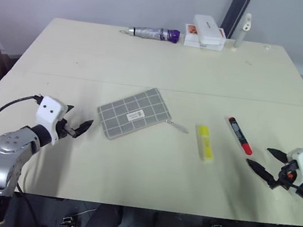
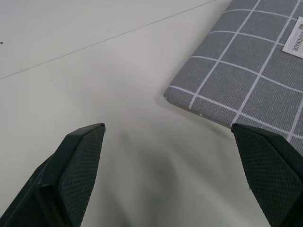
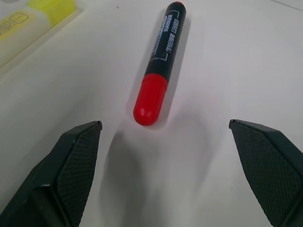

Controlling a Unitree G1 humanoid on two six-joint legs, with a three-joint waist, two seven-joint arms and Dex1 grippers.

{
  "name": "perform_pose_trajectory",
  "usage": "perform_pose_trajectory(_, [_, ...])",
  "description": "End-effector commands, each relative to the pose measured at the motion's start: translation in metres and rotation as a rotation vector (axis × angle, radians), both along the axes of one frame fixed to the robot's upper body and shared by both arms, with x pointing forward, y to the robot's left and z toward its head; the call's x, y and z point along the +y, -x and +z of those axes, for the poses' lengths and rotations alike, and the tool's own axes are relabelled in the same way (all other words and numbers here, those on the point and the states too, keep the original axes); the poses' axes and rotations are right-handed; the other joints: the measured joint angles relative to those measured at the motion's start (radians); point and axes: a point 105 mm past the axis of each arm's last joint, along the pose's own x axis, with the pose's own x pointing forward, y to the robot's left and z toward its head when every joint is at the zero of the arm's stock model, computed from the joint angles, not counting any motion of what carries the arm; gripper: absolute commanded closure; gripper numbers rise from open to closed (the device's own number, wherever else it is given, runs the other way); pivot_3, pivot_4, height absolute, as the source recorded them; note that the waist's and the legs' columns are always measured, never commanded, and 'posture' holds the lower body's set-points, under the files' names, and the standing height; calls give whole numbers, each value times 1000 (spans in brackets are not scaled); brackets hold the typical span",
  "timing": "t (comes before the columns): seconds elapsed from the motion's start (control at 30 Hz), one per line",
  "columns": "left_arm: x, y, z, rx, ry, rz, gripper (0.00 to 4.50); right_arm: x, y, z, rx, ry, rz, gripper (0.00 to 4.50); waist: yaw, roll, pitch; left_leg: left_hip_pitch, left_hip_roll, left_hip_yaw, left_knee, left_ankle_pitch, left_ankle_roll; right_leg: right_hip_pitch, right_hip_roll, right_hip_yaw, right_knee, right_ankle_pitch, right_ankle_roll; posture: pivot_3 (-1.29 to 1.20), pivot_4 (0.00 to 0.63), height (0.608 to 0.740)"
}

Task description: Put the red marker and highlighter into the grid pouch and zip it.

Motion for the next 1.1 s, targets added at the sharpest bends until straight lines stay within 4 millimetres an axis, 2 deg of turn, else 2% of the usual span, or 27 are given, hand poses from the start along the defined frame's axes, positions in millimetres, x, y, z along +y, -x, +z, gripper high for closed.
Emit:
perform_pose_trajectory(0.03, [0,-2,13,-48,-13,-7,0,14,-4,17,-51,5,23,27,0,0,0,0,0,0,0,0,0,0,0,0,0,0,0,0,150,740])
perform_pose_trajectory(0.47, [0,0,12,-46,0,-4,0,54,-15,50,-82,-2,45,27,0,0,0,0,0,0,0,0,0,0,0,0,0,0,0,0,150,740])
perform_pose_trajectory(1.1, [5,3,11,-64,-42,6,0,74,-23,59,-80,-13,82,27,1,0,0,0,0,0,0,0,0,0,0,0,0,0,0,0,150,740])
